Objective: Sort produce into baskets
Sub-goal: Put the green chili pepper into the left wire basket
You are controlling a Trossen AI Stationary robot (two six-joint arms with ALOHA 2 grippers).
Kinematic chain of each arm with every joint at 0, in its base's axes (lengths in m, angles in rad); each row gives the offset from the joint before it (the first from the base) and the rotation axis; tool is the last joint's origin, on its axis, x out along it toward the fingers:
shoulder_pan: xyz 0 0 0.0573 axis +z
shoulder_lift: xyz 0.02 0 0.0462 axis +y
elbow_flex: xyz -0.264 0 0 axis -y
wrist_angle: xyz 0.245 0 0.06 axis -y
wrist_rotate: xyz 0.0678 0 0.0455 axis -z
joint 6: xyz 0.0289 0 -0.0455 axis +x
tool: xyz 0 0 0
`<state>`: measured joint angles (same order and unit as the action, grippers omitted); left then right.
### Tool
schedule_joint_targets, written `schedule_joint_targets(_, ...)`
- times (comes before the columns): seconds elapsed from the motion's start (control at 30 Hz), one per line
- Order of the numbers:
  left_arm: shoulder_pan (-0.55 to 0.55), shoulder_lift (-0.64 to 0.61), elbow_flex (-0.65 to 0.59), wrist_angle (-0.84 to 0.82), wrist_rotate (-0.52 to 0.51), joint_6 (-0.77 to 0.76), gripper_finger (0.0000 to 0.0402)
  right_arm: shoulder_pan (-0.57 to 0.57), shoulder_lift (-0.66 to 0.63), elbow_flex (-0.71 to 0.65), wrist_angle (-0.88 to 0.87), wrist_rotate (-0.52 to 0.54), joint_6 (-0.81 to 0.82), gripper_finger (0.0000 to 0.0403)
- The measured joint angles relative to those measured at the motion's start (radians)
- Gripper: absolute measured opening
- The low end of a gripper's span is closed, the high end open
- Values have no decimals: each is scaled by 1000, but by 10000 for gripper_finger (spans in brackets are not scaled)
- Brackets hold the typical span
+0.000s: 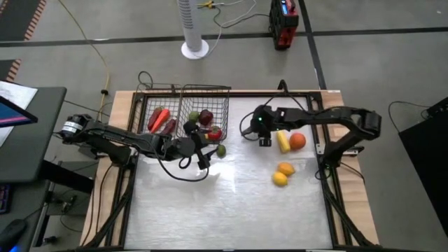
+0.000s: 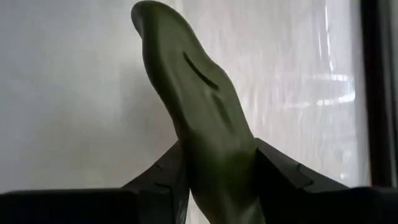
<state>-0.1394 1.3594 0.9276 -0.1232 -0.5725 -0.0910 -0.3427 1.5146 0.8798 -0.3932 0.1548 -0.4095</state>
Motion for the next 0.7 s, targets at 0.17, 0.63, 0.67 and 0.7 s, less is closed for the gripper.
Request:
schedule_joint_targets(0.17,0,0,0,28,51,61,343,129,-112,24,27,0,78,188)
schedule_joint_targets(0.63,-24,127,0,346,194,511,343,400,-182,82,152,8,200,188)
schedule_joint_targets(0.67,-29,139,0,376,194,536,343,407,-181,84,160,8,201,189)
schedule_joint_targets(0.7,-32,151,0,400,194,558,343,413,-183,85,169,9,202,191)
